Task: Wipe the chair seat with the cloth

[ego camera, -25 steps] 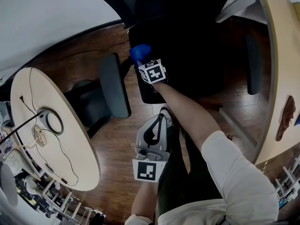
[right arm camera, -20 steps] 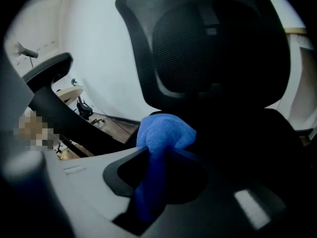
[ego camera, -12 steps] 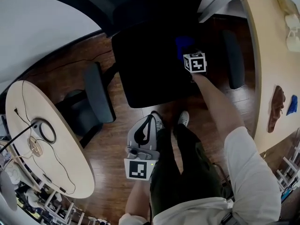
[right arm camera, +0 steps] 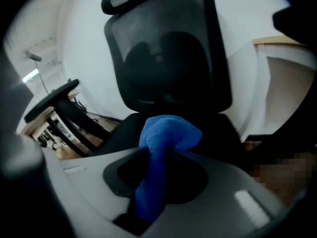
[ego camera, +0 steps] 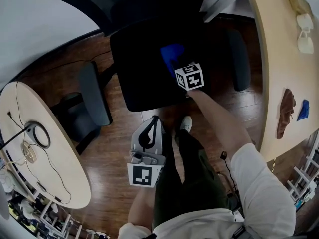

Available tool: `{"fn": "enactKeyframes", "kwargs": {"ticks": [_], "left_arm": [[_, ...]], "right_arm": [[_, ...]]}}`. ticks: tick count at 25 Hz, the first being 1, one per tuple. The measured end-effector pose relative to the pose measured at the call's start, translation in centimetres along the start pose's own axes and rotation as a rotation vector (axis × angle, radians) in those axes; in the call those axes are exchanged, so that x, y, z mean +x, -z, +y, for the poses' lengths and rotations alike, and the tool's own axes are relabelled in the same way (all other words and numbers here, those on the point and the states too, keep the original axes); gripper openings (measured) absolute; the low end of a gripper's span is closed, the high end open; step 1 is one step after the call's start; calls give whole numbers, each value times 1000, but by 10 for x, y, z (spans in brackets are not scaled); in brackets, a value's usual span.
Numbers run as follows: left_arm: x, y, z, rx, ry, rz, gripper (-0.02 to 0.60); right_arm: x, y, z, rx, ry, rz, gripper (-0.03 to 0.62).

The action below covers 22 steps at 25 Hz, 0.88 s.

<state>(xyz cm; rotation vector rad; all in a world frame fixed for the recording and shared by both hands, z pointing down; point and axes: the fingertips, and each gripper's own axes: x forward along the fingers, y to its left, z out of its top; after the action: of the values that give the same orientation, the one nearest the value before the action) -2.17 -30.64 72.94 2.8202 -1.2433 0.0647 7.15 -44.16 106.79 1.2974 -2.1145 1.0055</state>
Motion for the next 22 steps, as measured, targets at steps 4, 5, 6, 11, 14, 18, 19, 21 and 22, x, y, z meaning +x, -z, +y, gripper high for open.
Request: {"fn": "enactKeyframes", "kwargs": {"ticks": [4,5,6,11,14,18,19,21,22], "left_arm": [[-8,-23,11,-27,-43,-48,4],[-11,-24,13,-28,-53,-54,4],[-16,-23,15,-26,-61,-52,4],[-38,-13,27,-7,-87,-32,4],[-43,-10,32,-3,-89,-29,4],[-35,-15,26,-4,-70,-45,4],[-31,-17,21,-3,-61,-52,4],[-24,-19,12,-1,-38,-58,4],[-21,-19,8,0,-28,-60,4]], "right_arm": [[46,22,152,96,-200,67,92],[61,32,176,116,-216,101,92],[74,41,195,137,-225,129,92],[107,62,217,101,-218,166,92],[97,57,184,85,-185,153,92],[61,57,85,81,-66,138,92],[46,61,52,83,-24,141,92],[14,68,-13,89,69,143,92],[-3,70,-43,94,116,138,92]]}}
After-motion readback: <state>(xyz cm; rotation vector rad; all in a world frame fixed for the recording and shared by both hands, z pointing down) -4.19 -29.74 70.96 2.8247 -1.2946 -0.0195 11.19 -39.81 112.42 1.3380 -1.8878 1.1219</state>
